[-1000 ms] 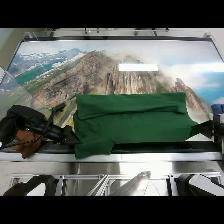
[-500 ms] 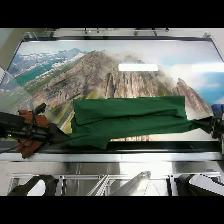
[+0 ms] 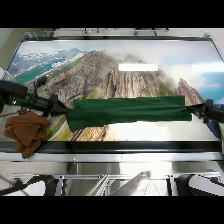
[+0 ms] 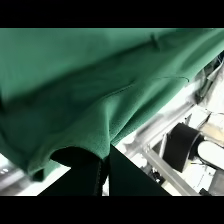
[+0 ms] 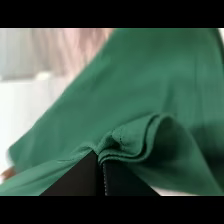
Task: Fold the shirts.
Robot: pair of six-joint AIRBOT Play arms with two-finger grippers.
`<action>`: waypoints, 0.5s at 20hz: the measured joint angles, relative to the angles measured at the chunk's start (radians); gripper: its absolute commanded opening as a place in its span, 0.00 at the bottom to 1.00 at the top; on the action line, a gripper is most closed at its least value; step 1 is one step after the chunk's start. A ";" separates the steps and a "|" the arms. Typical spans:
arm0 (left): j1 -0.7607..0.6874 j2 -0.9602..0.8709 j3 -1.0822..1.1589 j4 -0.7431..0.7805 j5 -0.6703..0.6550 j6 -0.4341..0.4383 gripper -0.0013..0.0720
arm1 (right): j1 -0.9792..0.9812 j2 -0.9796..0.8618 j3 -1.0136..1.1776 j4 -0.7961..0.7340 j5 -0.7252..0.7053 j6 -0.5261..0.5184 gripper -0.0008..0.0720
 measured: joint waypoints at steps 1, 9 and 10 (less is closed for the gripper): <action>-0.013 -0.052 0.055 0.000 -0.002 -0.001 0.05 | 0.026 -0.005 0.000 0.010 -0.055 -0.014 0.04; -0.084 -0.409 0.346 0.000 0.022 -0.008 0.04 | 0.154 -0.081 0.000 0.045 -0.333 -0.141 0.04; -0.087 -0.436 0.365 0.000 0.026 -0.008 0.04 | 0.162 -0.090 0.000 0.045 -0.345 -0.151 0.05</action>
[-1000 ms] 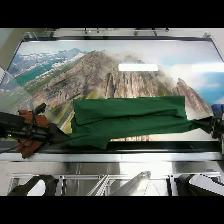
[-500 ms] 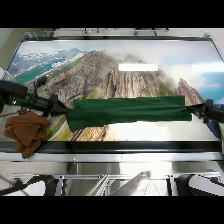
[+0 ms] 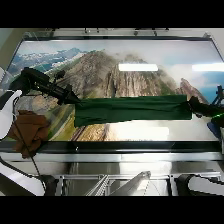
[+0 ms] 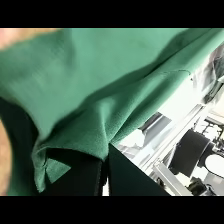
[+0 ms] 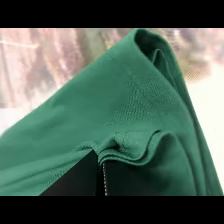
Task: Fold the shirts.
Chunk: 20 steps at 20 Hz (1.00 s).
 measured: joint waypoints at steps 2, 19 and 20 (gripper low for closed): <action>-0.003 -0.039 0.032 0.000 0.011 0.000 0.11 | 0.009 -0.010 0.000 0.001 -0.010 -0.015 0.30; -0.014 -0.079 0.370 -0.007 0.216 -0.129 0.03 | -0.100 -0.064 0.224 -0.297 0.224 0.170 0.95; -0.016 -0.079 0.375 -0.007 0.216 -0.132 0.03 | -0.101 -0.101 0.256 -0.299 0.269 0.189 0.95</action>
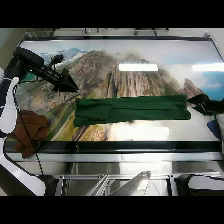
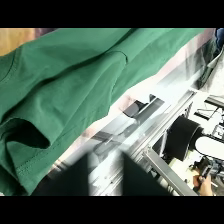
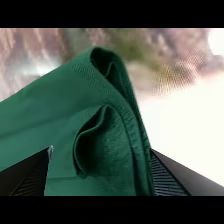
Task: Fold the shirts.
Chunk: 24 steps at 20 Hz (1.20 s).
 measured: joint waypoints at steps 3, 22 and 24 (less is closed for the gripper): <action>-0.009 0.000 0.008 0.000 0.010 -0.015 0.03 | -0.002 -0.097 0.086 -0.005 0.103 0.050 0.82; -0.296 -0.001 0.012 0.002 -0.116 -0.026 0.04 | 0.172 -0.264 0.154 -0.065 0.212 0.078 0.04; -0.344 -0.003 0.012 0.006 -0.201 -0.027 0.04 | 0.175 -0.264 0.154 -0.070 0.239 0.077 0.04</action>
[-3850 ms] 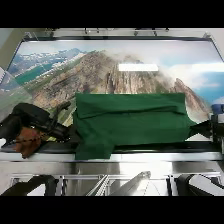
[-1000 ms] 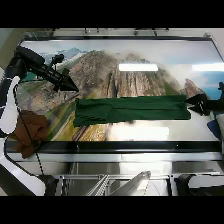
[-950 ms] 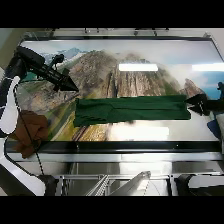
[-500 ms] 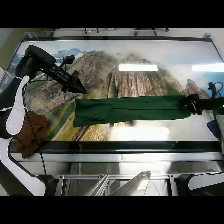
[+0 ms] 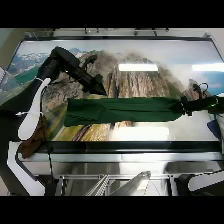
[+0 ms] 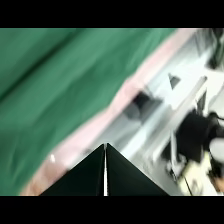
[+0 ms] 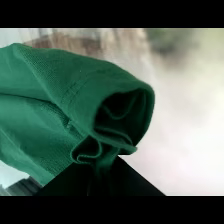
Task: Fold the shirts.
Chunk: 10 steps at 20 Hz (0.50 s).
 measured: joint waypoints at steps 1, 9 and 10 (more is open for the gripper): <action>-0.025 -0.005 0.000 0.000 -0.044 -0.006 0.04 | 0.001 0.000 0.000 -0.001 0.013 -0.003 0.04; -0.187 -0.151 0.000 -0.001 -0.198 -0.077 0.03 | -0.020 0.040 0.074 0.004 0.145 -0.010 0.04; -0.203 -0.166 0.000 0.000 -0.205 -0.087 0.02 | -0.031 0.047 0.089 0.007 0.161 -0.010 0.04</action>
